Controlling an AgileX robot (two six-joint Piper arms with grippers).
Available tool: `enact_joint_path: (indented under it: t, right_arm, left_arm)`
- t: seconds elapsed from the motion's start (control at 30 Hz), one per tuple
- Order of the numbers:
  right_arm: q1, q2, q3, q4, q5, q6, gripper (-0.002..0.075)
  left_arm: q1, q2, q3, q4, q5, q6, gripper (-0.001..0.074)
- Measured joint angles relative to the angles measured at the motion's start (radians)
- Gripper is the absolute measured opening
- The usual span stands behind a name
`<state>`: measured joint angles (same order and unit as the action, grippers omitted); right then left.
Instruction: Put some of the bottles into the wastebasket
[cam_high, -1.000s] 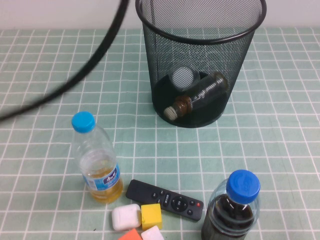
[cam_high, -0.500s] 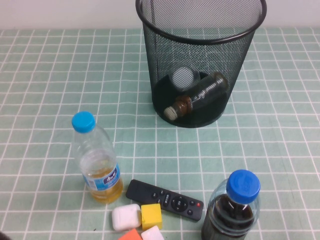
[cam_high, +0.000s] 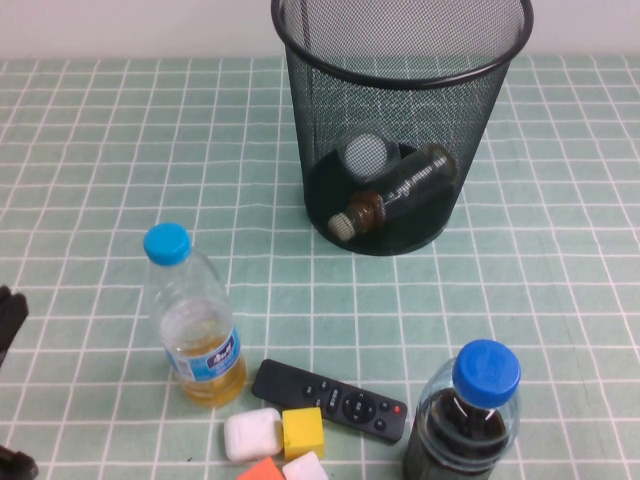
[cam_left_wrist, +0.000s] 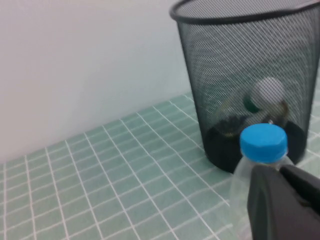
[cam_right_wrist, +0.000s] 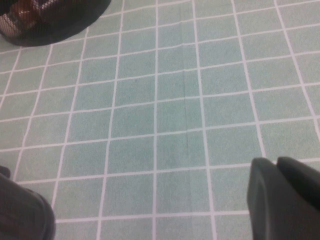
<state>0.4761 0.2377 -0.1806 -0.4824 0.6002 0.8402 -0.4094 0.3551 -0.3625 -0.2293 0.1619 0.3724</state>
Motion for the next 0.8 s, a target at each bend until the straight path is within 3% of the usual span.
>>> enact_joint_path:
  t: [0.1, 0.2, 0.47, 0.8]
  right_arm:
    - [0.0, 0.0, 0.0, 0.0, 0.0, 0.0, -0.0008]
    - [0.0, 0.0, 0.0, 0.0, 0.0, 0.0, -0.0008]
    - [0.0, 0.0, 0.0, 0.0, 0.0, 0.0, -0.0008]
    - [0.0, 0.0, 0.0, 0.0, -0.002, 0.0, -0.0008]
  left_arm:
    - [0.004, -0.059, 0.105, 0.023, -0.129, -0.011, -0.0003]
    - [0.065, -0.15, 0.2, 0.038, -0.229, -0.018, -0.0003]
    - [0.365, -0.363, 0.366, 0.06, -0.273, -0.142, -0.0003]
    - [0.39, -0.364, 0.388, 0.097, -0.001, -0.233, -0.0003]
